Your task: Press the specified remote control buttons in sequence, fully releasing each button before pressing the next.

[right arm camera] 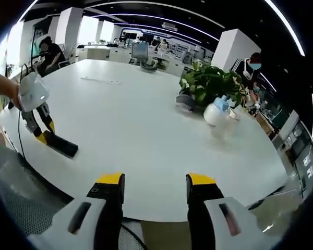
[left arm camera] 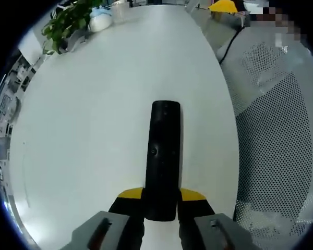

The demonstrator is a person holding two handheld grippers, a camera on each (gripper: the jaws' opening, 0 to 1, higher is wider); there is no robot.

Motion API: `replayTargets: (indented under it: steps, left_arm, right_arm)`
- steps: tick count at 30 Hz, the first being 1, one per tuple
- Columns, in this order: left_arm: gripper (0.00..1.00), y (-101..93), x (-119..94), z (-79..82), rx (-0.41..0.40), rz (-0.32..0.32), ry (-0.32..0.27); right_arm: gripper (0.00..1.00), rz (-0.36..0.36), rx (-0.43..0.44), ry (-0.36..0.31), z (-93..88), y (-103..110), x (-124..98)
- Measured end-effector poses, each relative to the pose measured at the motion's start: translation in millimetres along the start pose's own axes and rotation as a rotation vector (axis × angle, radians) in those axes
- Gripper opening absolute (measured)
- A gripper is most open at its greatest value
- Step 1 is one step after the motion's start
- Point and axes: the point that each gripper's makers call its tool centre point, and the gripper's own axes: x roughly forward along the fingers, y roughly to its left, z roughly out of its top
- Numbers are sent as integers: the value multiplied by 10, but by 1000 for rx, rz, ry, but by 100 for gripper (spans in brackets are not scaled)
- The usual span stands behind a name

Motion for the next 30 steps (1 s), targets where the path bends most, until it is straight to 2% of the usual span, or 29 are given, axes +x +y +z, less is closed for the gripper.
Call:
replayTargets:
  steps: [3, 13, 24, 30]
  left_arm:
    - [23, -44, 0, 19, -23, -18, -15]
    - [23, -217, 5, 21, 6, -33, -27]
    - [23, -284, 13, 24, 3, -35, -26]
    - [23, -333, 14, 23, 6, -40, -19]
  right_arm:
    - [48, -1, 1, 4, -8, -1, 2]
    - [48, 11, -18, 12, -21, 34, 8]
    - [50, 17, -32, 19, -26, 49, 20]
    - [50, 11, -11, 6, -8, 26, 8]
